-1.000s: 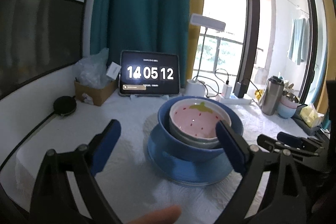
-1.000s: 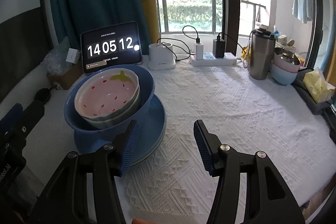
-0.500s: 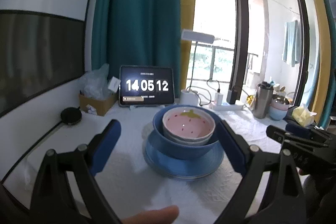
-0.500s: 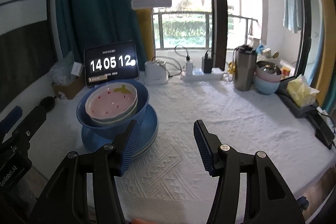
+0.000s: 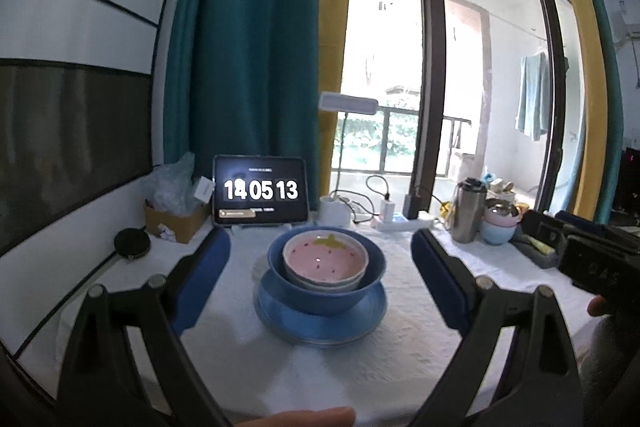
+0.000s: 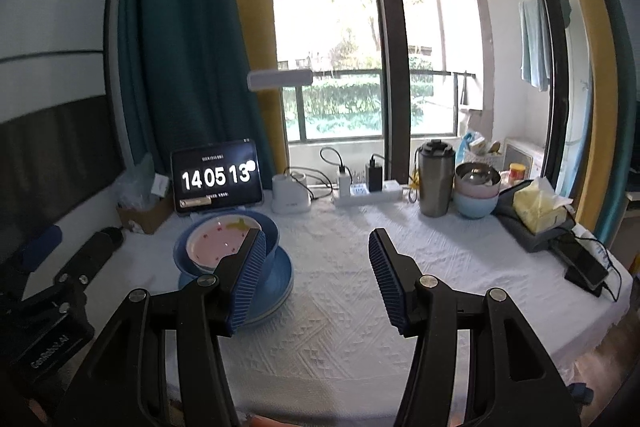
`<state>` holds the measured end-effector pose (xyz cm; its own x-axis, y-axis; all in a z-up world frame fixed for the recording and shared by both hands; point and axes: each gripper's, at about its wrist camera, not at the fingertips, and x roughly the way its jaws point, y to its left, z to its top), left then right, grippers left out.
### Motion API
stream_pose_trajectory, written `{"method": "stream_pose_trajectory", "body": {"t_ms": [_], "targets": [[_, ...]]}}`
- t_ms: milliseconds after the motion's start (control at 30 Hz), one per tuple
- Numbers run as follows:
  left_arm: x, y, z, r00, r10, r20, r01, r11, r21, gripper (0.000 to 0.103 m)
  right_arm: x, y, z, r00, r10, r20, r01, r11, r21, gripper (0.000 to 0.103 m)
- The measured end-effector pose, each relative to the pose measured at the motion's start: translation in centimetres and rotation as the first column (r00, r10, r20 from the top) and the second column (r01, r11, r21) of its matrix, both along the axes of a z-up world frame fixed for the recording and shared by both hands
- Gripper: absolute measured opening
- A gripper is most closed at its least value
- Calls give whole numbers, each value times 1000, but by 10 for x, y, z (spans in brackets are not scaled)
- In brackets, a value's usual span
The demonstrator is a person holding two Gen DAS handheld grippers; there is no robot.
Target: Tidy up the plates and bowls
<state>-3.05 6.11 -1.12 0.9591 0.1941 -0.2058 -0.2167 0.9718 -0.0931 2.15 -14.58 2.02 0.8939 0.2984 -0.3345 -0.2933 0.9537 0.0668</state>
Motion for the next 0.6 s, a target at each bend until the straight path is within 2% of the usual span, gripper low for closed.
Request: {"method": "stream_pose_trajectory", "body": {"t_ms": [200, 300, 600], "targets": [[-12, -1, 19, 999, -1, 35, 2, 1000, -15, 93, -15, -10, 19, 1000, -27, 15, 27, 1000, 3, 57], [-16, -4, 27, 999, 2, 50, -2, 1000, 3, 93, -21, -15, 26, 998, -50, 29, 50, 999, 5, 57], [-22, -14, 42, 998, -42, 50, 42, 999, 12, 93, -32, -31, 39, 993, -104, 62, 104, 995, 2, 57]]}}
